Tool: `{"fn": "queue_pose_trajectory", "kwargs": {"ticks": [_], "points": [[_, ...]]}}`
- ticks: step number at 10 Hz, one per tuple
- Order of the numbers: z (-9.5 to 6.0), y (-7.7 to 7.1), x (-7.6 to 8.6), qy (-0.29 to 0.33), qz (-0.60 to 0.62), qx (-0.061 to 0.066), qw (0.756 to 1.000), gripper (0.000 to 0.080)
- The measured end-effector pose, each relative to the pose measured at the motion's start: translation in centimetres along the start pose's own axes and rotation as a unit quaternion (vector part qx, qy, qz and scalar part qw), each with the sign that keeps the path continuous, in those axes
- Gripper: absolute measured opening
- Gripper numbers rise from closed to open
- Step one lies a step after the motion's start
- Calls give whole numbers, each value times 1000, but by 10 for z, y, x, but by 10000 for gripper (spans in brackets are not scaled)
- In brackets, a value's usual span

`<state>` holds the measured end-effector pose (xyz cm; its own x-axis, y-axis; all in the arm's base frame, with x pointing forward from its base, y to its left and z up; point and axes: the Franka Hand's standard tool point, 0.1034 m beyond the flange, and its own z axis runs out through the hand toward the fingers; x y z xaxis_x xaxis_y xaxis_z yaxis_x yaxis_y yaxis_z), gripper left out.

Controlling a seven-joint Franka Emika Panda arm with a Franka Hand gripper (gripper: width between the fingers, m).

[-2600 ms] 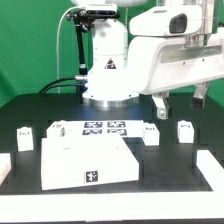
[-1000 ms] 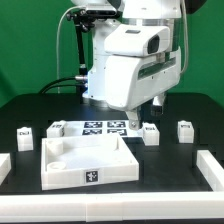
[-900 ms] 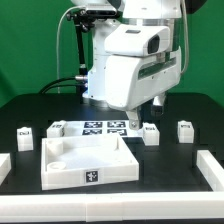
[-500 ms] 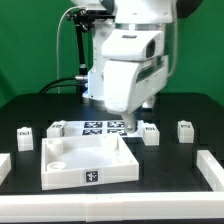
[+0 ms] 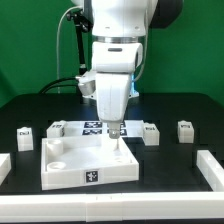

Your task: Assemble one leg

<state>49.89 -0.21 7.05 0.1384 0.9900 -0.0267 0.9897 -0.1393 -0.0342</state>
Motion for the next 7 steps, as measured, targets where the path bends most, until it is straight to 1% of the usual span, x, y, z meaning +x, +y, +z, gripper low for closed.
{"fn": "queue_pose_trajectory", "kwargs": {"ticks": [3, 4, 5, 6, 7], "points": [[2, -2, -3, 0, -6, 2, 1000, 650], [7, -8, -14, 3, -61, 0, 998, 650], [11, -18, -25, 3, -89, 2, 996, 650], [14, -25, -32, 2, -116, 8, 993, 650], [16, -30, -36, -2, -145, 10, 989, 650]]}}
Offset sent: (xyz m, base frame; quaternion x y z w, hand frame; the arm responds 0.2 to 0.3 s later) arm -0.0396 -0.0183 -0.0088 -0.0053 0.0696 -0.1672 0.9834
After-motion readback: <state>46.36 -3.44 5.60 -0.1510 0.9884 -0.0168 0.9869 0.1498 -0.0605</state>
